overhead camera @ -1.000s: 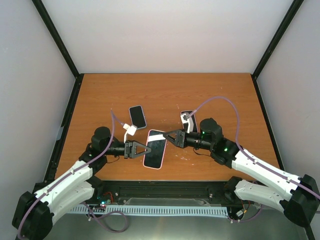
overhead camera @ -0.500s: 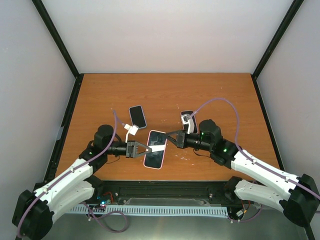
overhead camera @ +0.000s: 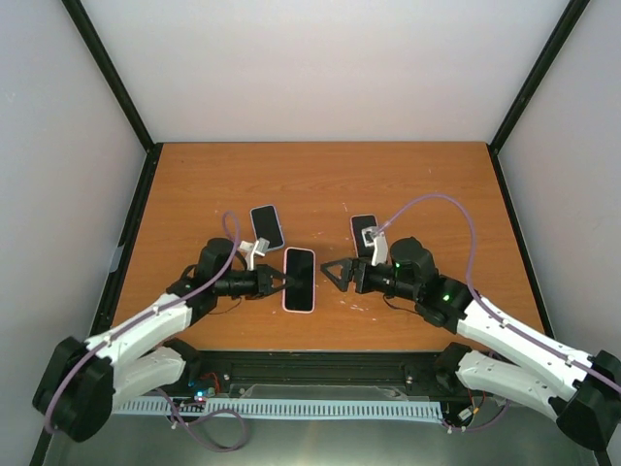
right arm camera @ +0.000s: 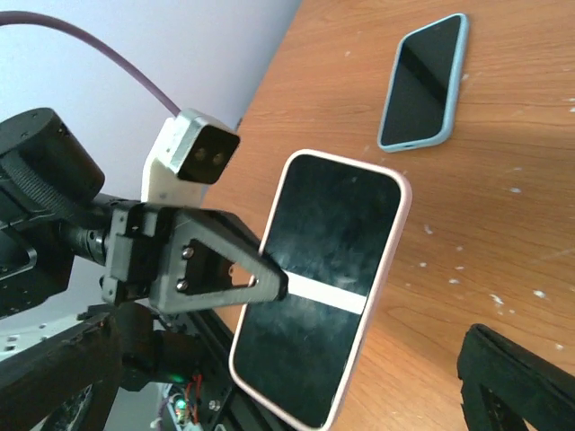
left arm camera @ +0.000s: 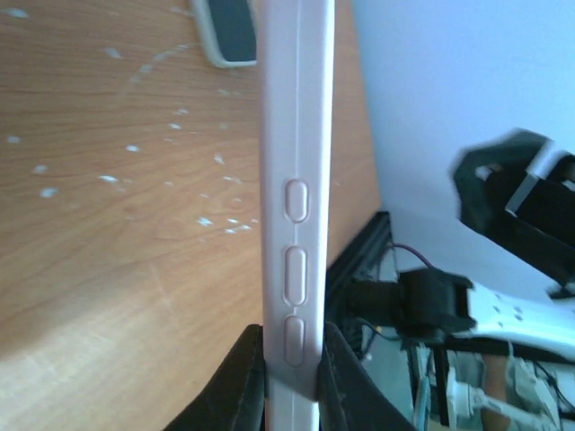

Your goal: Put the phone into the phone case

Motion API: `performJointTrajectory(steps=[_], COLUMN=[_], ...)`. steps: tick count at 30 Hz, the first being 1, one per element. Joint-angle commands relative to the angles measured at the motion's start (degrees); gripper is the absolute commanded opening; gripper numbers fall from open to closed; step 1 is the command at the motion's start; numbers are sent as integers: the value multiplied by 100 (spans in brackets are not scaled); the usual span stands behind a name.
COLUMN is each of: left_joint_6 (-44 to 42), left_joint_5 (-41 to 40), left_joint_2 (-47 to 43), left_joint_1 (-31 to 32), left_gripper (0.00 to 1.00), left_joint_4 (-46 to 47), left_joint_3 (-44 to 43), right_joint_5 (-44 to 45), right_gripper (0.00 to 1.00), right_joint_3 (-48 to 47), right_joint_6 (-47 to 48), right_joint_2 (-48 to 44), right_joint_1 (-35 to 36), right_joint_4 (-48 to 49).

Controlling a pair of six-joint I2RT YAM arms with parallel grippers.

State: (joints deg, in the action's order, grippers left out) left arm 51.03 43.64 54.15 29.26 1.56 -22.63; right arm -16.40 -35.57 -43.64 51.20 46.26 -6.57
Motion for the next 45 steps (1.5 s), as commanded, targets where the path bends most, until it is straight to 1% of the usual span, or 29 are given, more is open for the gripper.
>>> performJointTrajectory(steps=[1,7,10,13,18,21,25,26,28,30,31,32,35,38,45], left_joint_6=[-7,133,130,174,202,286,301,295,272,255,245,236,222,188,65], left_joint_5=[-569,-408,-241,-52,-11,42,47,13,-23,-67,-127,-154,-226,-313,-801], left_joint_2=[748,2338,3127,3733,4252,4491,4581,4572,4555,4541,4494,4464,4379,4248,3604], left_joint_1=[-31,-91,-91,-87,-89,-87,-87,-87,-87,-87,-87,-88,-87,-91,-87], left_gripper=[0,0,0,0,1,3,5,6,13,20,28,32,41,52,67], left_joint_4=[273,1111,1373,1576,1742,1898,1955,1940,1889,1817,1717,1677,1589,1458,852], left_joint_3=[-556,-1089,-1516,-1869,-2139,-2109,-2001,-1965,-1941,-1921,-1896,-1875,-1823,-1753,-1660], right_joint_5=[490,1083,1380,1458,1443,1457,1451,1441,1430,1429,1448,1459,1494,1517,1544], right_gripper=[100,100,100,100,100,100,100,100,100,100,100,100,100,100,100], right_joint_3=[-61,-368,-476,-511,-480,-473,-477,-469,-445,-428,-419,-416,-452,-492,-482], right_joint_6=[211,382,405,453,460,443,371,351,331,313,297,287,260,233,229], right_joint_2=[-312,-533,-579,-615,-681,-690,-699,-699,-703,-684,-653,-636,-599,-594,-575], right_joint_1=[-18,-29,-38,-51,-56,-56,-56,-56,-56,-56,-56,-60,-56,-56,-56], right_joint_4=[-696,-1462,-1797,-1961,-1966,-1988,-1990,-1989,-1972,-1959,-1978,-1980,-2008,-2020,-2042])
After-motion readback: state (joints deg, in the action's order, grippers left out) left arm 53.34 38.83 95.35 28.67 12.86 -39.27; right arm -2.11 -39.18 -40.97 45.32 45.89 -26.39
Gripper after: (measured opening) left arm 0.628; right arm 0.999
